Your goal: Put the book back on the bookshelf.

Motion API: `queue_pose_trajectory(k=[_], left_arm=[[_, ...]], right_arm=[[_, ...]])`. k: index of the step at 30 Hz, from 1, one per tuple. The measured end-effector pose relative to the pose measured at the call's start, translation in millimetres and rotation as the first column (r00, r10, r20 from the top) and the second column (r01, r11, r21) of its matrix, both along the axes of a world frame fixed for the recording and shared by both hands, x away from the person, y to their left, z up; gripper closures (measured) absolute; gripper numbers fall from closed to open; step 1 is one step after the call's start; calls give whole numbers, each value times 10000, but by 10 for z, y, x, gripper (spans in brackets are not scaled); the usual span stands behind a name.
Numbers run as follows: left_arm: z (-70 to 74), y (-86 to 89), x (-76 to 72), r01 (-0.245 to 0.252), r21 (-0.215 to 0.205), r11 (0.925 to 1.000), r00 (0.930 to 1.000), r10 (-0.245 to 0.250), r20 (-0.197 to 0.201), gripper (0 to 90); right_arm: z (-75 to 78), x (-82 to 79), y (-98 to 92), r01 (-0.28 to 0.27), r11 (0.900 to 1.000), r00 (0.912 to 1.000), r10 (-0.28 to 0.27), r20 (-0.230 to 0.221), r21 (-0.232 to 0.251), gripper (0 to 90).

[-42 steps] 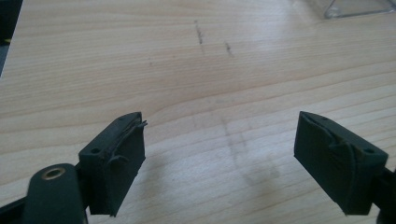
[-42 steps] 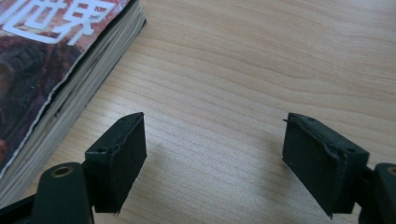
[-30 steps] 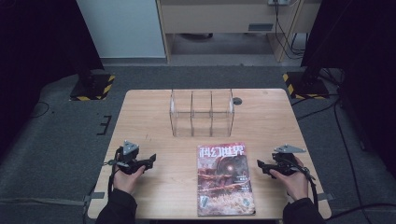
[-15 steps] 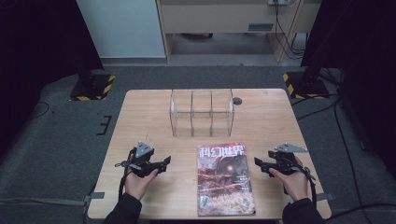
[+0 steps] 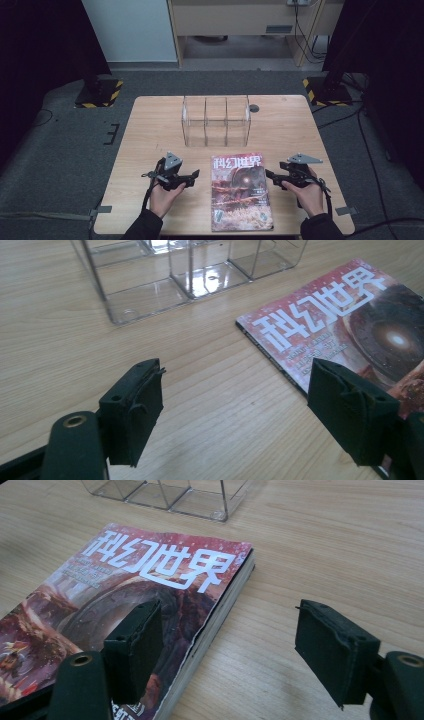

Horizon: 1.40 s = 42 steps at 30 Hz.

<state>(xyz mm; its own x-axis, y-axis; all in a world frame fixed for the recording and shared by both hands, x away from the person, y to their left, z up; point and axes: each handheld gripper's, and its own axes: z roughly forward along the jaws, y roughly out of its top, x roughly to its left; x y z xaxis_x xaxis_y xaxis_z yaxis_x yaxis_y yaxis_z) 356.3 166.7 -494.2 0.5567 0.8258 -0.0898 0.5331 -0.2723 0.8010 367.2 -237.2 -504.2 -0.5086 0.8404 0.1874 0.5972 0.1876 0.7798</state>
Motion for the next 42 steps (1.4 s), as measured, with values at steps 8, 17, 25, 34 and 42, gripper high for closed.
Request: queue_pose_trajectory(k=[8,17,25,34,42], left_arm=[[-73,-221,-18,577,291,9979,9982,-572,-170,221],[-170,-393,-47,1114,434,9928,9928,-1092,-490,226],[-281,-541,-50,1505,651,9865,9856,-1446,-875,226],[-372,-665,-52,1763,684,9820,9799,-1686,-1065,180],[-409,-732,-46,2009,655,9774,9774,-1956,-797,135]], right_arm=[[-60,10,62,-171,9996,9997,175,-186,203,290],[-141,14,150,-529,9982,9958,547,-739,266,300],[-212,13,238,-914,9957,9917,893,-921,-180,327],[-263,21,333,-1115,9935,9894,1088,-965,-234,327],[-278,25,377,-937,9956,9915,934,-906,9,322]])
